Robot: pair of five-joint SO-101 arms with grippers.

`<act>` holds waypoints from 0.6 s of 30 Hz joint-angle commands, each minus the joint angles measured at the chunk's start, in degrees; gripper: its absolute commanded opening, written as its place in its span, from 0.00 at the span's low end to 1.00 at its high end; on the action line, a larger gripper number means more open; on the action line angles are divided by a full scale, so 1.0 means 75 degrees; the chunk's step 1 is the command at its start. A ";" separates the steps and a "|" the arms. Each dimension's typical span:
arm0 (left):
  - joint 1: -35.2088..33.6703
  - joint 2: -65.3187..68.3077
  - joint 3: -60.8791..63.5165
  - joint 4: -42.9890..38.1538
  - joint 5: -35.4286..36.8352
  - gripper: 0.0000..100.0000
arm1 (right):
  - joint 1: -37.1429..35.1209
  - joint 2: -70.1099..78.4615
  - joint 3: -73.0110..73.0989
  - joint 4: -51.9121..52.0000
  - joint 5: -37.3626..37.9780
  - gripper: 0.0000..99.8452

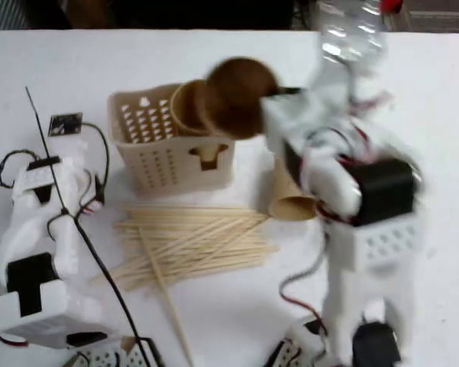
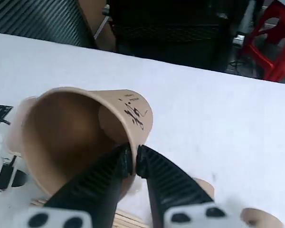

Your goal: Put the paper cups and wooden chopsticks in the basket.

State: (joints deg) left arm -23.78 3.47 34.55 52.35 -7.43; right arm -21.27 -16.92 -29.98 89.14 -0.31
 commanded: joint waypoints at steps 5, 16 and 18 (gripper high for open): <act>0.0135 -0.0041 -0.0035 -0.0105 -0.0059 0.10 | -0.1049 0.1823 -0.2227 0.0123 -0.0082 0.02; 0.0135 -0.0041 -0.0035 -0.0105 -0.0059 0.10 | -0.0850 0.2139 -0.2590 0.1225 -0.0141 0.02; 0.0135 -0.0041 -0.0035 -0.0105 -0.0059 0.10 | -0.0826 0.1987 -0.2579 0.1225 -0.0141 0.02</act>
State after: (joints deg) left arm -23.69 3.47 34.55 52.35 -7.43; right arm -28.48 2.33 -47.91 98.02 -1.01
